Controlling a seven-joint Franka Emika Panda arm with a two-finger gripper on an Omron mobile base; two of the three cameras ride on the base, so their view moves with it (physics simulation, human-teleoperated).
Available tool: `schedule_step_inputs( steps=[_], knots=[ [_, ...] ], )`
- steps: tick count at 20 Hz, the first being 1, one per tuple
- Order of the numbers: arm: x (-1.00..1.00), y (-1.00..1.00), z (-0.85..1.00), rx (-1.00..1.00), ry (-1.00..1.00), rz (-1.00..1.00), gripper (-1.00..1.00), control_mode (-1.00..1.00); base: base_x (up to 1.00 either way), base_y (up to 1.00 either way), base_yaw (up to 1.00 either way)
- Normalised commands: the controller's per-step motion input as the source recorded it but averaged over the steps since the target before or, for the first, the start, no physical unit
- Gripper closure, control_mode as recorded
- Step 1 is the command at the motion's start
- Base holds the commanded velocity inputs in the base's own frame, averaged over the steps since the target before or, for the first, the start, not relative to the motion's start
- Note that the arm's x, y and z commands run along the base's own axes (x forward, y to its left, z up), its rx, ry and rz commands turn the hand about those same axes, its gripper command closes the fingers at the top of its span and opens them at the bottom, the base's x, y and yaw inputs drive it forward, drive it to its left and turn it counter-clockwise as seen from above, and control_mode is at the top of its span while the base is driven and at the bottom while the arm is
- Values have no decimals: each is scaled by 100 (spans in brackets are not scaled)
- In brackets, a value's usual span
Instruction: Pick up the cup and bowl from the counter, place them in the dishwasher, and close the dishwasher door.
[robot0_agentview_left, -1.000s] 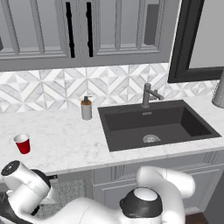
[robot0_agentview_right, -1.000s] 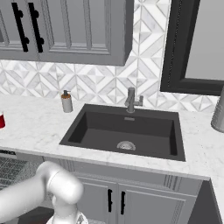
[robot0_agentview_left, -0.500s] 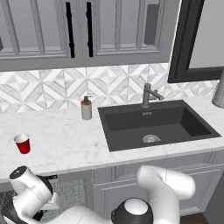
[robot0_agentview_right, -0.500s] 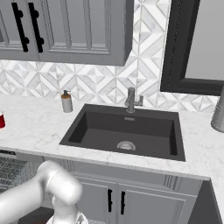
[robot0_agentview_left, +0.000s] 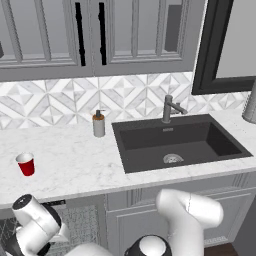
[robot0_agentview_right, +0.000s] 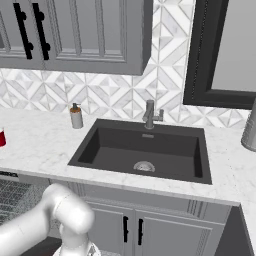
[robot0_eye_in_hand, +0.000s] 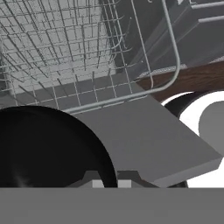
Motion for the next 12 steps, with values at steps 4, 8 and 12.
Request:
schedule_step_inputs(
  steps=[4, 8, 12],
  knots=[
    [0, 0, 11, 9, -17, -10, 100, -100, 0, 0, 0],
    [23, 6, -2, 3, -19, -21, 100, -100, 0, 0, 0],
    [20, 0, -19, 0, -12, -19, 100, -100, 0, 0, 0]
  ],
)
